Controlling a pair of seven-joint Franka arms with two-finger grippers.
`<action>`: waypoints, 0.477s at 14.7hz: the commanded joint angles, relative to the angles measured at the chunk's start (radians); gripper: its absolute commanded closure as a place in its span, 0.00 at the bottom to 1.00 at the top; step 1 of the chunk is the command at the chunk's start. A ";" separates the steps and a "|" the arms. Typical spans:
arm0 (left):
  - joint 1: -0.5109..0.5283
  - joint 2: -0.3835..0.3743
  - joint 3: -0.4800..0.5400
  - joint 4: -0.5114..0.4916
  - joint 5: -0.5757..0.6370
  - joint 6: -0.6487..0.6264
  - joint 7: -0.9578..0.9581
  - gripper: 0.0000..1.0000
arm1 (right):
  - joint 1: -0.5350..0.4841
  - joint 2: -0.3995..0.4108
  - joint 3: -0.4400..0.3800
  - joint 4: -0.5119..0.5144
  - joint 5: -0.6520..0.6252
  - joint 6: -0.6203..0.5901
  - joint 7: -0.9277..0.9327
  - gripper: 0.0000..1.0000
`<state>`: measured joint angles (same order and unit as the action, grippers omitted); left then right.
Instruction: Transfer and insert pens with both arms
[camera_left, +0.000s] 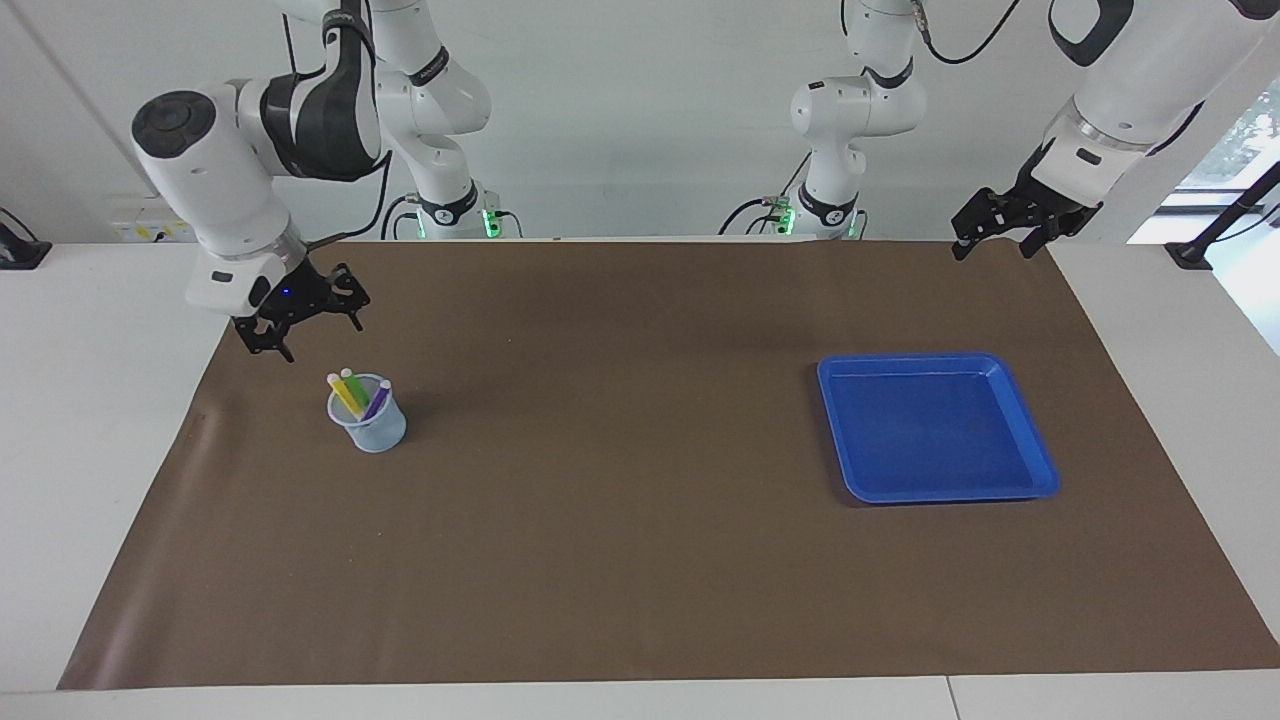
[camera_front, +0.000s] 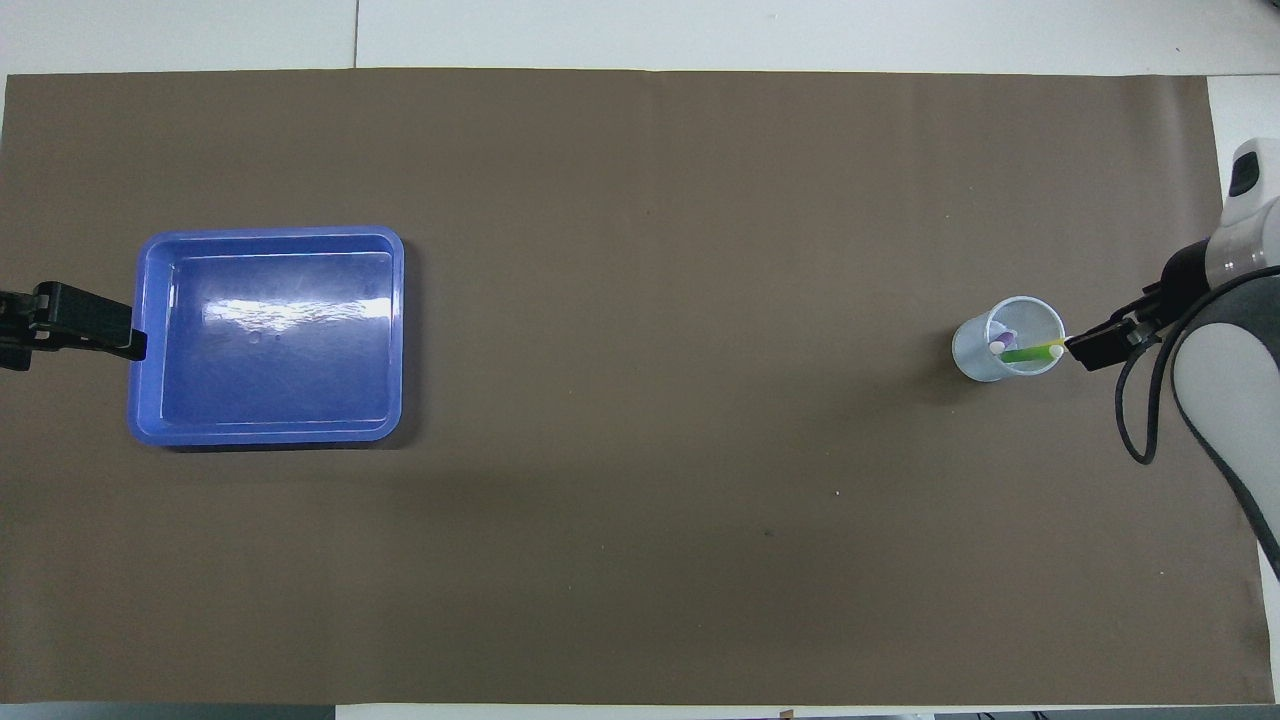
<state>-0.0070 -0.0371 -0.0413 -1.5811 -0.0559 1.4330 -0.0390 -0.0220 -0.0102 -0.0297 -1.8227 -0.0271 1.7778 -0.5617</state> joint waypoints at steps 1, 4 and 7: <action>-0.007 0.005 -0.012 -0.009 0.021 -0.014 0.013 0.00 | -0.004 -0.001 0.016 0.158 0.001 -0.157 0.133 0.00; -0.005 0.022 -0.012 -0.002 0.022 0.012 0.024 0.00 | -0.001 -0.002 0.017 0.270 0.024 -0.314 0.293 0.00; -0.002 0.046 -0.012 0.029 0.022 0.006 0.024 0.00 | -0.004 -0.002 0.019 0.272 0.018 -0.345 0.373 0.00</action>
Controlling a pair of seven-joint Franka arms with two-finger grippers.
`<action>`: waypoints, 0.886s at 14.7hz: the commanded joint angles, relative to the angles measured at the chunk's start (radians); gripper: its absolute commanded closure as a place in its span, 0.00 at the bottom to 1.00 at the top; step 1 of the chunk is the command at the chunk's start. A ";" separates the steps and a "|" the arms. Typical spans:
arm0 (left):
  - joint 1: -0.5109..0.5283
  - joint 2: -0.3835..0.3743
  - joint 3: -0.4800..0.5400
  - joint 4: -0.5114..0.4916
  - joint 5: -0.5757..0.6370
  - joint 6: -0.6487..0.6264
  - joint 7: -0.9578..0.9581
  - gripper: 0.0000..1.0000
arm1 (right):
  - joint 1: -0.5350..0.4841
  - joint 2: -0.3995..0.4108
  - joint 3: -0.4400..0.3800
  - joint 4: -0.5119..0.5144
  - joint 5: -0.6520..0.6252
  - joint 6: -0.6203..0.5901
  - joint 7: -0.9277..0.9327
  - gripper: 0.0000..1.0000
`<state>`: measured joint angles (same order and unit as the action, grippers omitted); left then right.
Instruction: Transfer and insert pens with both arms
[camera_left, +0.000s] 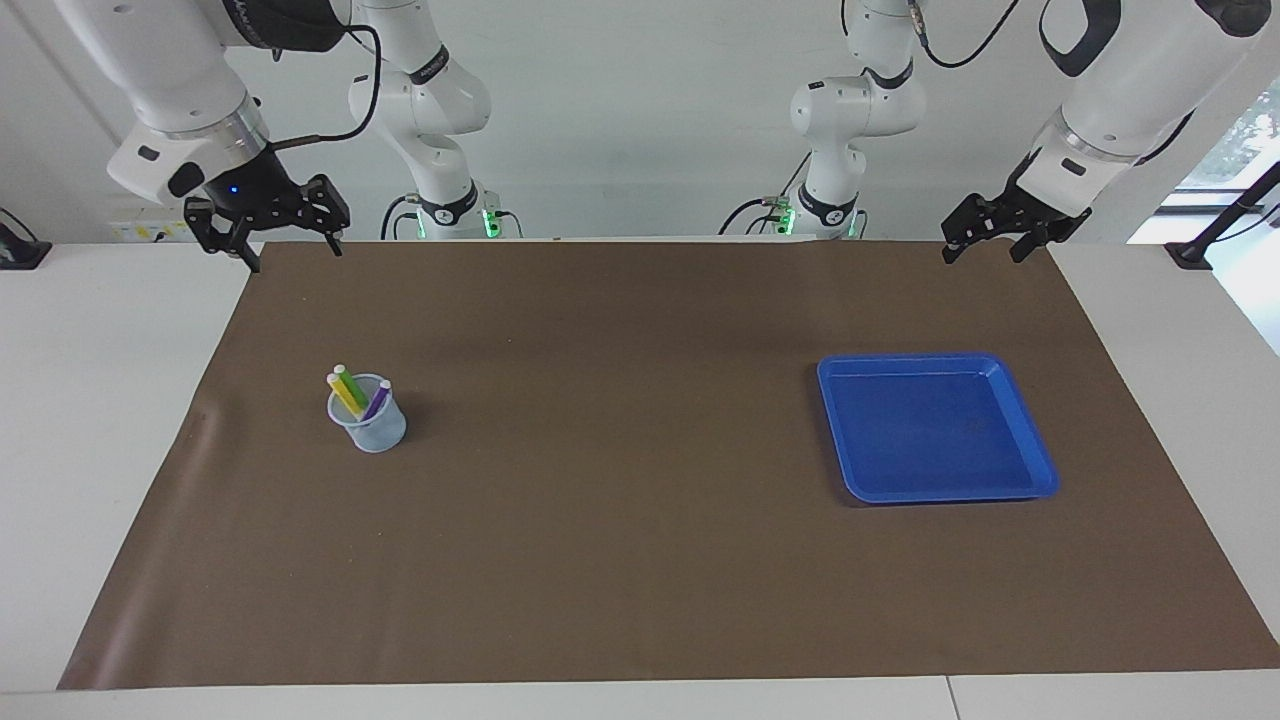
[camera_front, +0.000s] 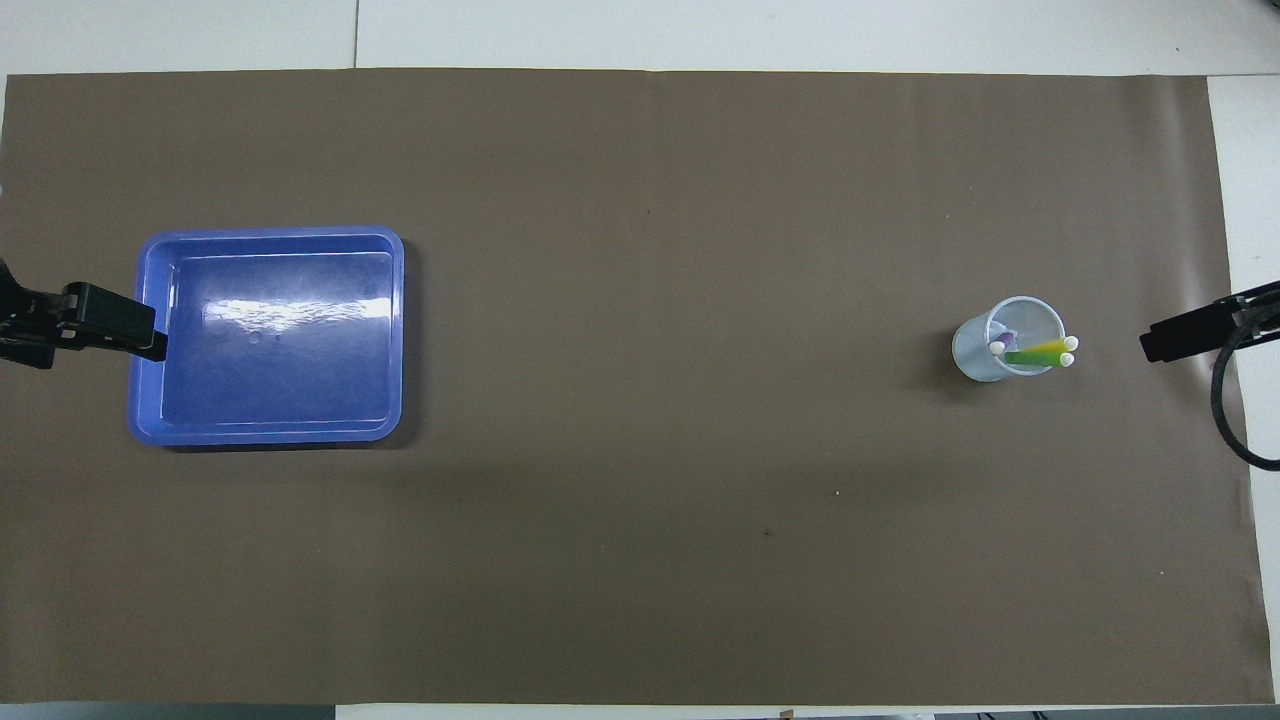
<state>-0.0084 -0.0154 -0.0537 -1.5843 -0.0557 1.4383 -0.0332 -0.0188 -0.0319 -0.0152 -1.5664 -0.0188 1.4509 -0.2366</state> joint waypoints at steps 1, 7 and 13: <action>0.004 0.022 0.000 0.029 0.016 -0.002 0.018 0.00 | -0.007 0.020 0.006 0.016 0.005 -0.014 0.051 0.00; -0.002 -0.003 0.003 -0.009 0.020 0.002 0.012 0.00 | -0.020 0.032 0.009 0.020 -0.001 -0.018 0.056 0.00; -0.004 -0.009 0.000 -0.020 0.057 0.016 0.007 0.00 | -0.018 0.026 0.008 0.020 -0.003 -0.009 0.057 0.00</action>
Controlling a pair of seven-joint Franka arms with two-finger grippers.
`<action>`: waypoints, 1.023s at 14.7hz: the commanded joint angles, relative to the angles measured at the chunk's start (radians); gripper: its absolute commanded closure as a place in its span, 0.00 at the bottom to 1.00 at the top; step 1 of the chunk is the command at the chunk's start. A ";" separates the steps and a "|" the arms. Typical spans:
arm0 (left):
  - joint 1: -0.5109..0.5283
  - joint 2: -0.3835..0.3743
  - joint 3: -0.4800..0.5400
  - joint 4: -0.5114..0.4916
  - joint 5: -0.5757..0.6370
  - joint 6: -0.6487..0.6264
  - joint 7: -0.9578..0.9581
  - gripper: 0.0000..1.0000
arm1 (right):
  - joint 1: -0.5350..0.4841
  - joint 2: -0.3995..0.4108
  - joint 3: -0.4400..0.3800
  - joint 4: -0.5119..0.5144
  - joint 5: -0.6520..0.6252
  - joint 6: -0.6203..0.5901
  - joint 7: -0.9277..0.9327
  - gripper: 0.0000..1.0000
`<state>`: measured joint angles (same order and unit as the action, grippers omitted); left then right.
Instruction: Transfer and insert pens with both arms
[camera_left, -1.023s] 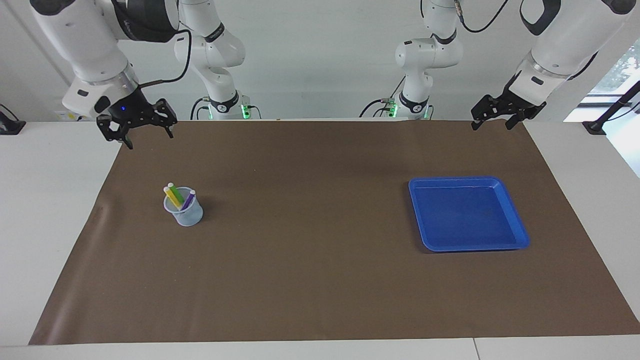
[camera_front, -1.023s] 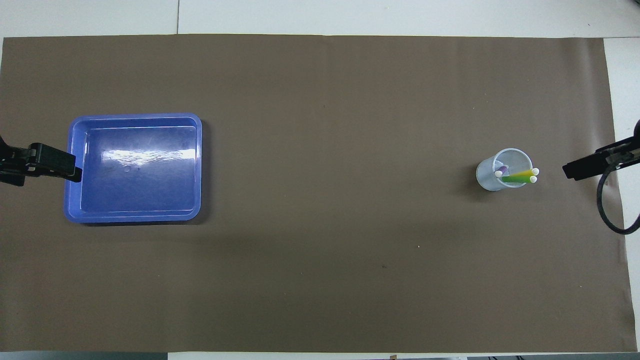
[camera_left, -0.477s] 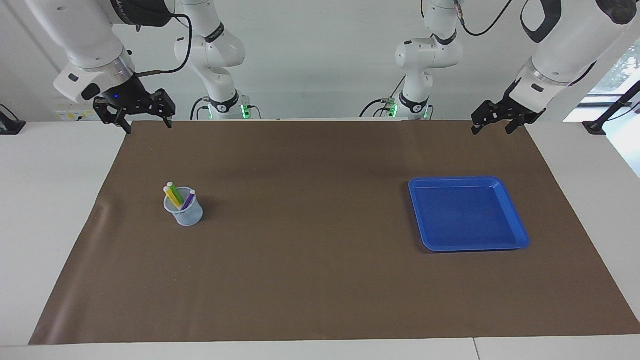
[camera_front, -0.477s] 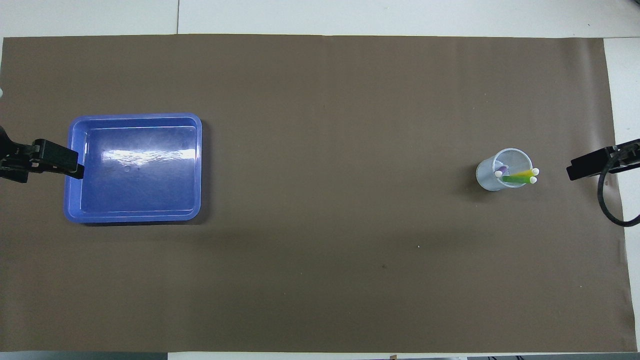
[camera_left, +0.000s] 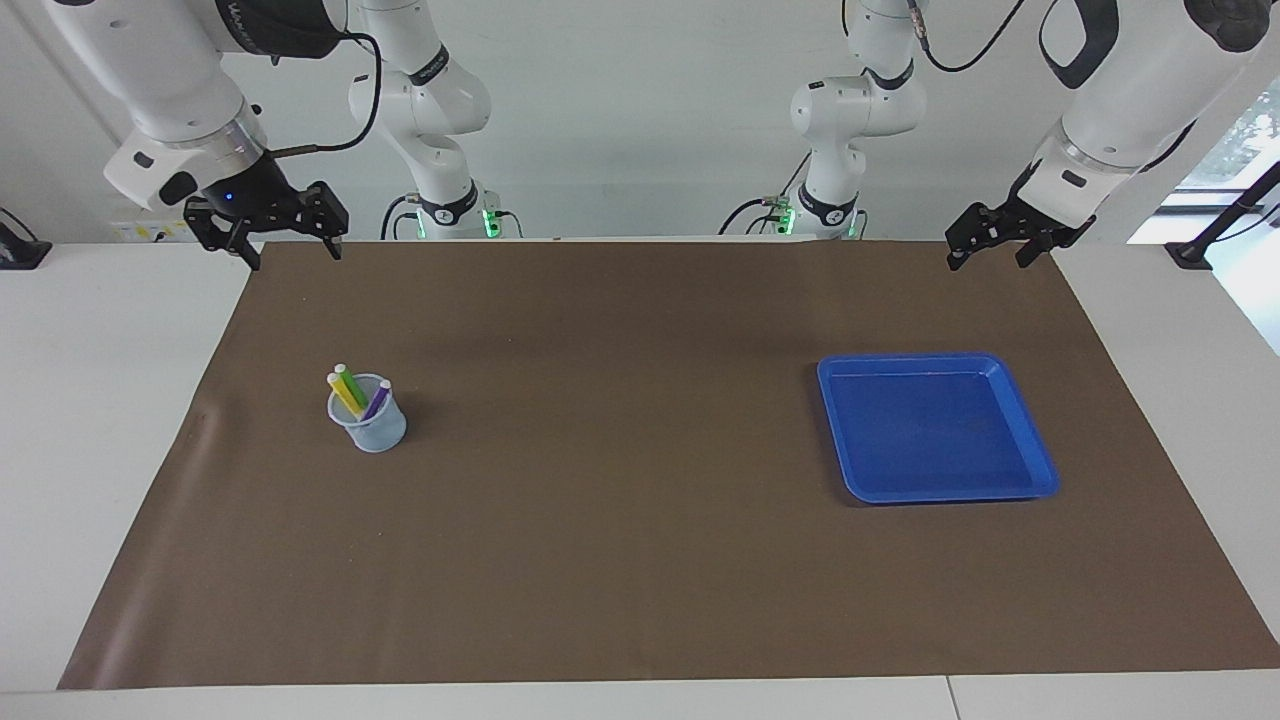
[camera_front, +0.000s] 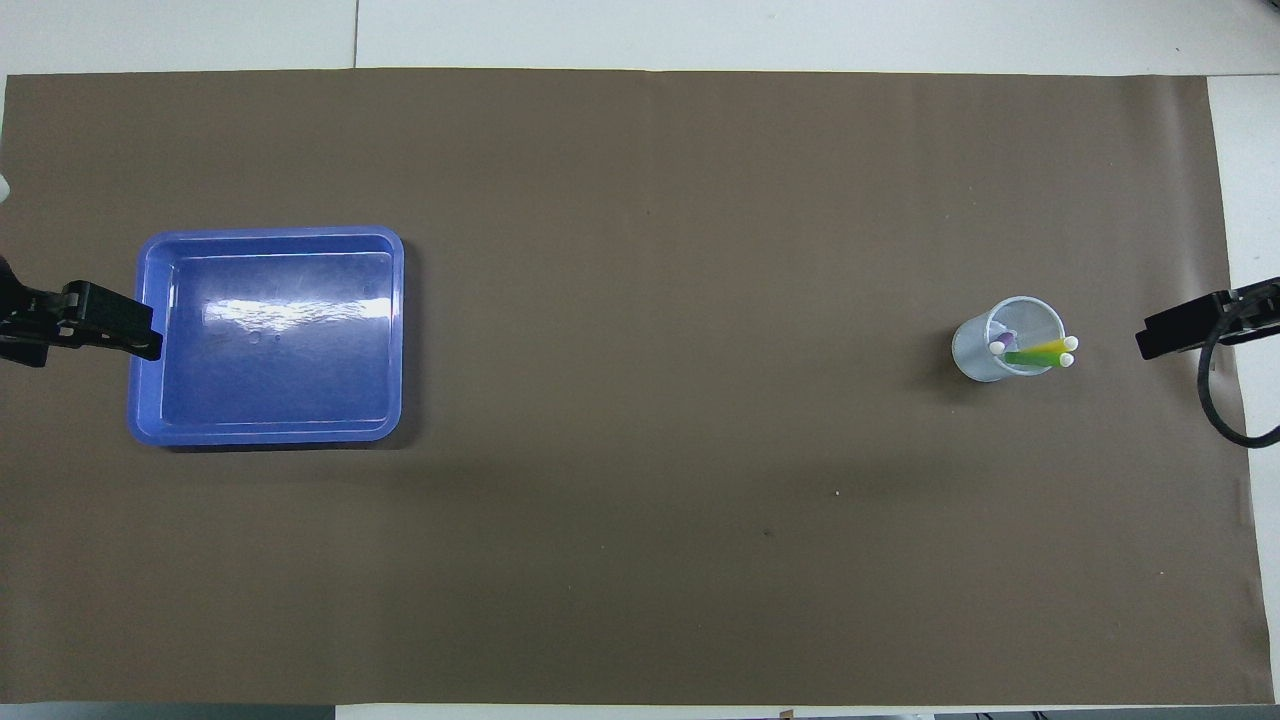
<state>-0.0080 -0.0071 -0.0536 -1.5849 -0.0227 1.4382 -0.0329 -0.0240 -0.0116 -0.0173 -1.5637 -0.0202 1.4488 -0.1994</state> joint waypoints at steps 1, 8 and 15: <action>-0.004 -0.017 0.000 -0.020 0.024 0.014 0.005 0.00 | -0.014 0.005 0.010 0.017 -0.001 -0.007 0.020 0.00; -0.001 -0.016 0.000 -0.032 0.023 0.108 0.014 0.00 | -0.017 0.009 0.004 0.017 -0.003 0.036 0.020 0.00; 0.002 -0.016 0.000 -0.033 0.023 0.114 0.014 0.00 | -0.013 0.010 0.002 0.019 0.002 0.030 0.020 0.00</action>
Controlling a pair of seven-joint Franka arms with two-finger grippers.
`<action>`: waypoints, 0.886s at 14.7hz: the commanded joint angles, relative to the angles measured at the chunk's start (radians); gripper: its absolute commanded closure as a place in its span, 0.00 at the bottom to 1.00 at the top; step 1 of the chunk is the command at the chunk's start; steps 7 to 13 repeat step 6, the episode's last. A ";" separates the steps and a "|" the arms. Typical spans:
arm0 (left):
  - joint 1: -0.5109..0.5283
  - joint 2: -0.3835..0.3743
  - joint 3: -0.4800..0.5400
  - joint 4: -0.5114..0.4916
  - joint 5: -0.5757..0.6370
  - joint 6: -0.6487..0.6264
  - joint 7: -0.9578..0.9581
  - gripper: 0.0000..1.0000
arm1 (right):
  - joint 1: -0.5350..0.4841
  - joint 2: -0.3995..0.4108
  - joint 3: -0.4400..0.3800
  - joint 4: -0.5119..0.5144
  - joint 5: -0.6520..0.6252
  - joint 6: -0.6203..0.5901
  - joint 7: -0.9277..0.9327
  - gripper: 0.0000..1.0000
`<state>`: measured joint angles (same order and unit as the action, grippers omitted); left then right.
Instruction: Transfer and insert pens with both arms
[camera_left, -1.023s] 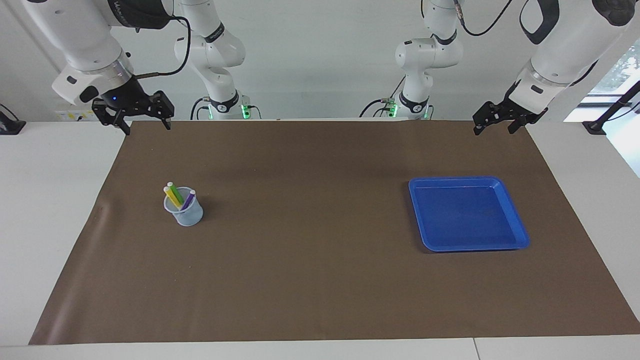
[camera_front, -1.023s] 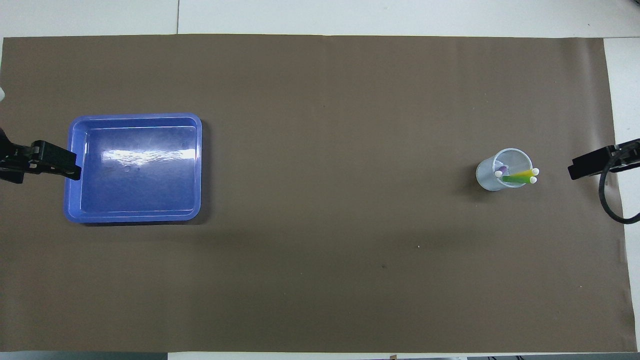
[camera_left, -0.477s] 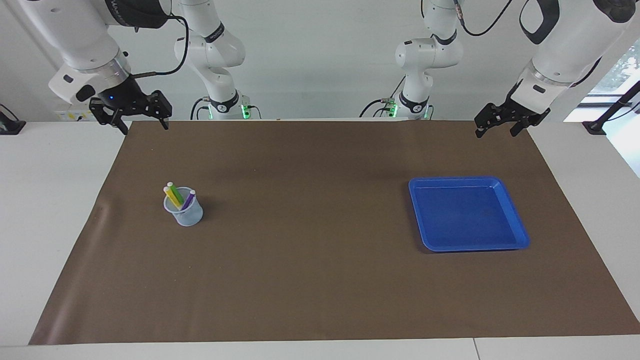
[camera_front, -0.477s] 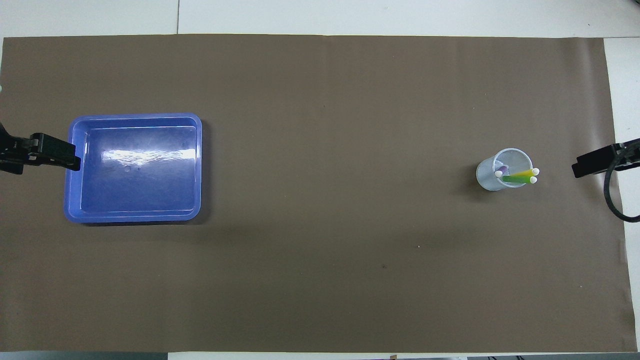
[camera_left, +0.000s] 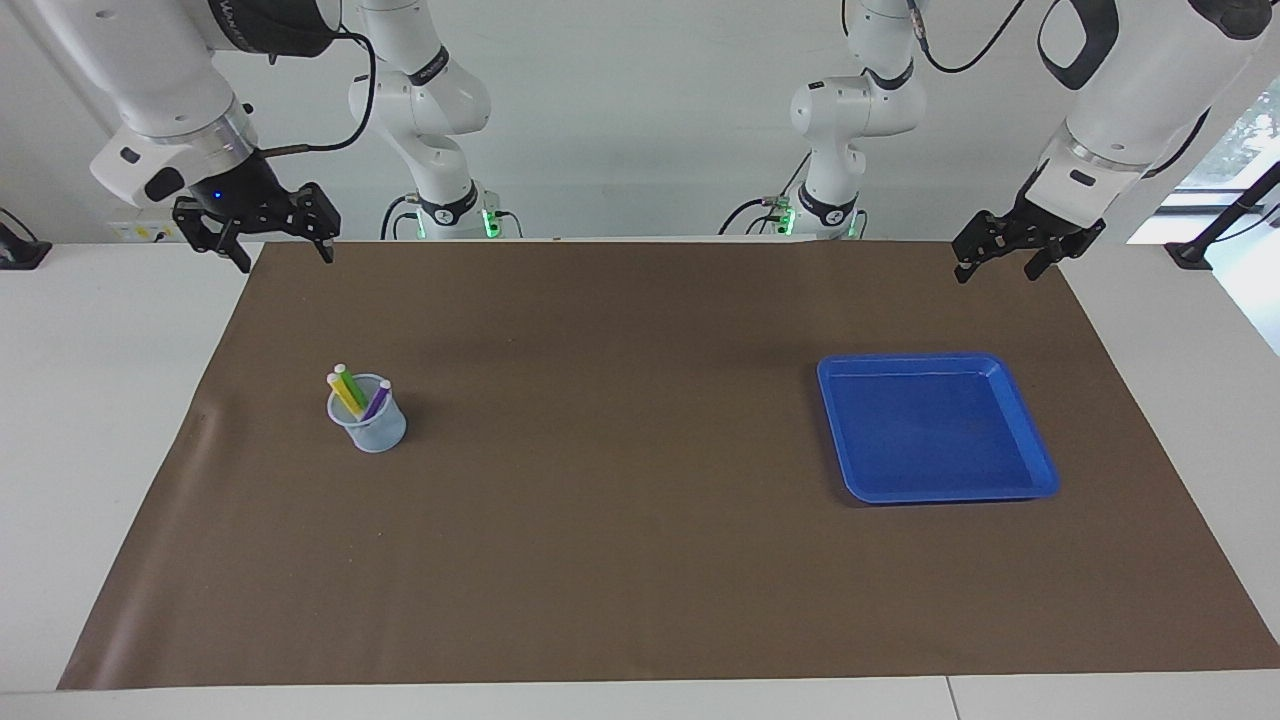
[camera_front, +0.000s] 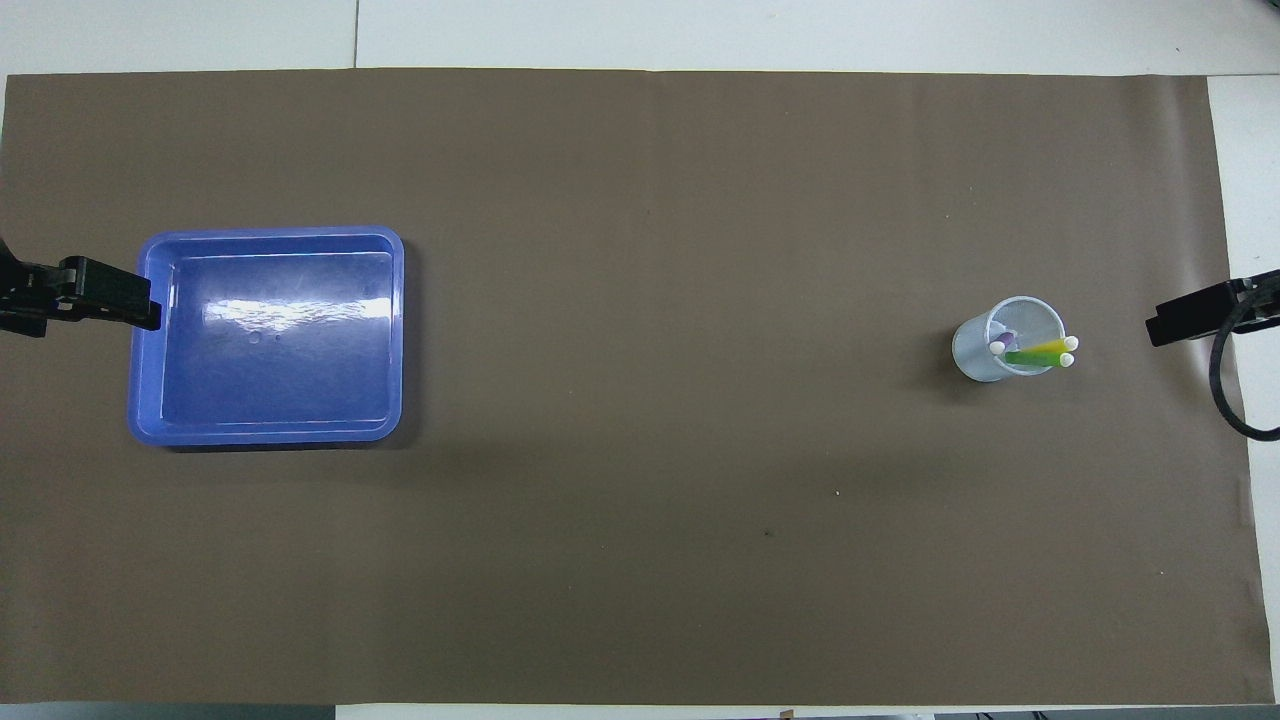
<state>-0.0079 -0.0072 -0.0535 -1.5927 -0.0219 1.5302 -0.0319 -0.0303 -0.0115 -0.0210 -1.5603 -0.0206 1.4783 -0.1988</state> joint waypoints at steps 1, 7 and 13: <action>0.003 -0.016 0.000 -0.026 0.022 0.022 0.015 0.00 | -0.008 0.010 0.007 0.016 0.007 0.003 0.024 0.00; 0.006 -0.016 0.000 -0.027 0.022 0.024 0.013 0.00 | 0.001 0.016 0.009 0.040 0.007 0.004 0.087 0.00; 0.006 -0.016 0.000 -0.027 0.022 0.024 0.013 0.00 | 0.001 0.016 0.009 0.040 0.007 0.004 0.087 0.00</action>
